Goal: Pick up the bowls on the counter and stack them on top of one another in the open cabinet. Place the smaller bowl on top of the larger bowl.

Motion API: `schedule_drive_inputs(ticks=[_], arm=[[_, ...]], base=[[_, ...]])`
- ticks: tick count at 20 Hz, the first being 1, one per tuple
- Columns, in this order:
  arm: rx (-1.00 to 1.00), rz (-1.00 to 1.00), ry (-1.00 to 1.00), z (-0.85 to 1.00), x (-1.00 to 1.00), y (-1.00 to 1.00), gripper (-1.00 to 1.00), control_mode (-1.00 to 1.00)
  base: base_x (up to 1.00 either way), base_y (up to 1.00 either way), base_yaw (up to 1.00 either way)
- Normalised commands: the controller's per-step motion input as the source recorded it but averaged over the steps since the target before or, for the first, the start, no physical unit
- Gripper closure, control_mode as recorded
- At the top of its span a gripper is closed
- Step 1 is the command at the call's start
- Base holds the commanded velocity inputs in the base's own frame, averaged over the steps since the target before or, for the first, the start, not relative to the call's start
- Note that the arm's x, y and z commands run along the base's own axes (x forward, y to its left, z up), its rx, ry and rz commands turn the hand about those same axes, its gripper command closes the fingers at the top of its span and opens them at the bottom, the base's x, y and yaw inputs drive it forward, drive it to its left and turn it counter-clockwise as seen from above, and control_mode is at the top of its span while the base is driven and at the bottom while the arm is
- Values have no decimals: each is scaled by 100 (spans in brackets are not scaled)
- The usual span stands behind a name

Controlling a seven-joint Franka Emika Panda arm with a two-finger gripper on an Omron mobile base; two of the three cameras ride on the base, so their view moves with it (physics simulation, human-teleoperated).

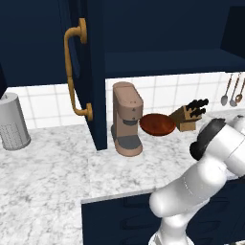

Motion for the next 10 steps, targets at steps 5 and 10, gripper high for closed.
schedule_drive_inputs(ticks=[5, 10], arm=[[0, 0, 2, -27, 22, 0, 100, -100], [0, 0, 2, -11, 24, 0, 100, -100]], base=[[0, 0, 0], [0, 0, 0]])
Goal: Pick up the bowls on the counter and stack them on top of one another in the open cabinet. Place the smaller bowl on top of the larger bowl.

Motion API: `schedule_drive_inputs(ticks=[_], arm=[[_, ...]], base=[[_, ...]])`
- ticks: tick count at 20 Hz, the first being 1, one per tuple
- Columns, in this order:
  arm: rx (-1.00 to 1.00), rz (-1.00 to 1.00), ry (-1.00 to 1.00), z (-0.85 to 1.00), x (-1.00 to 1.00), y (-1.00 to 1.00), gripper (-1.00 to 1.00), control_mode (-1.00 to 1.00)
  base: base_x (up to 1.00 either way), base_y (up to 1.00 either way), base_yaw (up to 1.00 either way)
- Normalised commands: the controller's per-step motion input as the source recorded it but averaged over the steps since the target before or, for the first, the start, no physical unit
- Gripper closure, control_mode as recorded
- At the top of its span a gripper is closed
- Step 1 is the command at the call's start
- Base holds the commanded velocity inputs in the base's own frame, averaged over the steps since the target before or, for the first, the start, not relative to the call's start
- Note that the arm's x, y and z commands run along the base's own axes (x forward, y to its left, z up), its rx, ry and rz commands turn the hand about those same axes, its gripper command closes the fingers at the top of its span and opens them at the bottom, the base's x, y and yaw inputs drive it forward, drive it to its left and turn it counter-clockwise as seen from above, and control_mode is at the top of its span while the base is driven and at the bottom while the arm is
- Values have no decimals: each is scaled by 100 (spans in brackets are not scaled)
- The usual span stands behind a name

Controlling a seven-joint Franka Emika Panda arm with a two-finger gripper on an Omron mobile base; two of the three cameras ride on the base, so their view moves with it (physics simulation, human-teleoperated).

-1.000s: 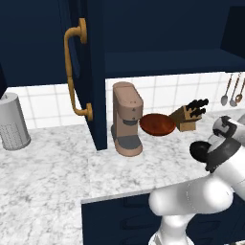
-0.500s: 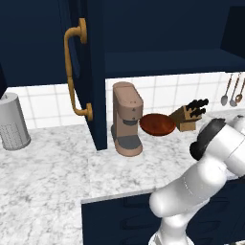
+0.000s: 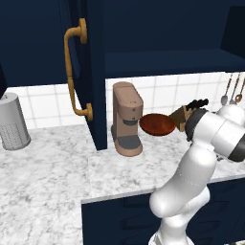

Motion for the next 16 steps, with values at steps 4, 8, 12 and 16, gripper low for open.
schedule_drive_inputs(ticks=[4, 8, 12, 16], arm=[[5, 0, 0, -1, 7, 0, 100, -100], [1, -3, 0, 2, 0, 0, 100, -100], [0, -26, -9, 44, -36, 22, 100, -100], [-7, -33, -11, 41, -12, 69, 100, -100]], base=[[0, 0, 0], [0, 0, 0], [0, 0, 0], [0, 0, 0]])
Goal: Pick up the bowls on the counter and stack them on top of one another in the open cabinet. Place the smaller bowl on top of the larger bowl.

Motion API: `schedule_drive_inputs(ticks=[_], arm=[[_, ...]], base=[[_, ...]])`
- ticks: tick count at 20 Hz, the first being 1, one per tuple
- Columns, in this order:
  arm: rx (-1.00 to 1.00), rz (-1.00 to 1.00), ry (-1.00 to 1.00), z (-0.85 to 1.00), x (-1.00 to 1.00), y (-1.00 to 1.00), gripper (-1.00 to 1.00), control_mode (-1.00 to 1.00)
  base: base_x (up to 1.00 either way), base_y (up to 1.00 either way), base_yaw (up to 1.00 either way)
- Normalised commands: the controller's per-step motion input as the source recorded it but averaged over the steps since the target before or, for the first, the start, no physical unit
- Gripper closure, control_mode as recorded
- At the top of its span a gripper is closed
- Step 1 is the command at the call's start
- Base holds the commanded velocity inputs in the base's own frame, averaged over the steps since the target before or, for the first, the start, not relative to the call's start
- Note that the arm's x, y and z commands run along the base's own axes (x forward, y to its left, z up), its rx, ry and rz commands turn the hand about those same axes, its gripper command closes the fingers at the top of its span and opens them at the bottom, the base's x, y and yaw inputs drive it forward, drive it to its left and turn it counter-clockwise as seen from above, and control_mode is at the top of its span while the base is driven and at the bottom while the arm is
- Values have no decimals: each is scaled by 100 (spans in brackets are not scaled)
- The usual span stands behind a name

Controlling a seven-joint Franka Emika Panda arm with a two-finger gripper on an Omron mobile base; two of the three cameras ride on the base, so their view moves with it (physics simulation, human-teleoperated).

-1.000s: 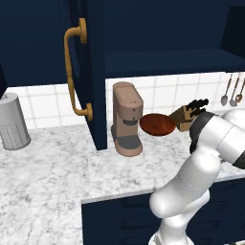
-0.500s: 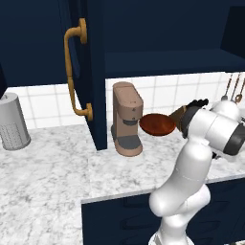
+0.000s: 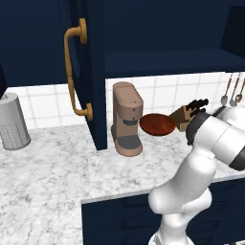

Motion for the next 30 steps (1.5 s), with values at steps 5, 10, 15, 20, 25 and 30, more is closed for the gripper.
schedule_drive_inputs(ticks=[5, 10, 15, 20, 25, 30], arm=[[-7, -27, -12, 39, 0, 75, 100, -100], [-10, -19, -6, 35, 0, 85, 100, -100], [-9, -10, -2, 52, 1, 63, 100, -100], [-1, 0, 0, 38, 25, 27, 100, -100], [0, 1, -2, 39, 20, 7, 100, -100], [1, 7, 0, 21, 8, 0, 100, -100]], base=[[0, 0, 0], [0, 0, 0], [0, 0, 0], [0, 0, 0], [0, 0, 0], [0, 0, 0]])
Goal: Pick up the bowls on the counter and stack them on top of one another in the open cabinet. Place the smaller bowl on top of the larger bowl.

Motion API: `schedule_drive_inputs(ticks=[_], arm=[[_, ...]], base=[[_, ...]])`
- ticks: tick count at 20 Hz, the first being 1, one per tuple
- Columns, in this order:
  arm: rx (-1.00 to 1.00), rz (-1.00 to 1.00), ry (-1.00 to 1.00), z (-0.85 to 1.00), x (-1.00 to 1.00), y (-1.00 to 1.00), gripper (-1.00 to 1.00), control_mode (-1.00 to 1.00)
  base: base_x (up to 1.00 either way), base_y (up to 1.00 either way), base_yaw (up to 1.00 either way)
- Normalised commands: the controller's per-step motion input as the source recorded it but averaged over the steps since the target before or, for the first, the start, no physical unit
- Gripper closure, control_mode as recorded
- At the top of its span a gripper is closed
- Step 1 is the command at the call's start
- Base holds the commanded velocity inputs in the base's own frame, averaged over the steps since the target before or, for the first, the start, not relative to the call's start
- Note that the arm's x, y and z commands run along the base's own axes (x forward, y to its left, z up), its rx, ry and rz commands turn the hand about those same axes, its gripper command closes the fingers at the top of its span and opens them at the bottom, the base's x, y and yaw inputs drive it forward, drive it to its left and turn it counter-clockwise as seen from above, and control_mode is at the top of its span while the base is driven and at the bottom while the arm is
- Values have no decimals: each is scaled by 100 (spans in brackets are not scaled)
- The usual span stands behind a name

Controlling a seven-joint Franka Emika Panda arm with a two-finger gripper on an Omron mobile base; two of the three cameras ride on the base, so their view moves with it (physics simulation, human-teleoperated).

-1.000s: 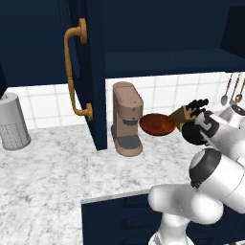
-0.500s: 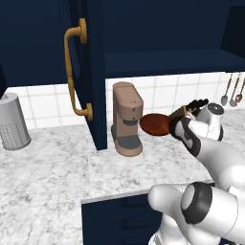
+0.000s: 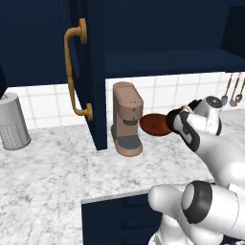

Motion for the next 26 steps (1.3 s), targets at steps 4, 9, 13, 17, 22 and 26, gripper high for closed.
schedule_drive_inputs(ticks=[4, 9, 13, 17, 22, 26], arm=[[1, 5, 0, 4, 34, 0, 100, -100], [0, 4, 0, 0, 60, 16, 100, -100], [0, 3, 5, 0, 59, 19, 100, -100], [2, 0, 10, -13, 58, 1, 100, -100], [0, 0, 14, -26, 48, 0, 100, -100], [1, 0, 5, -44, 45, 0, 100, -100]], base=[[0, 0, 0], [0, 0, 0], [0, 0, 0], [0, 0, 0], [0, 0, 0], [0, 0, 0]])
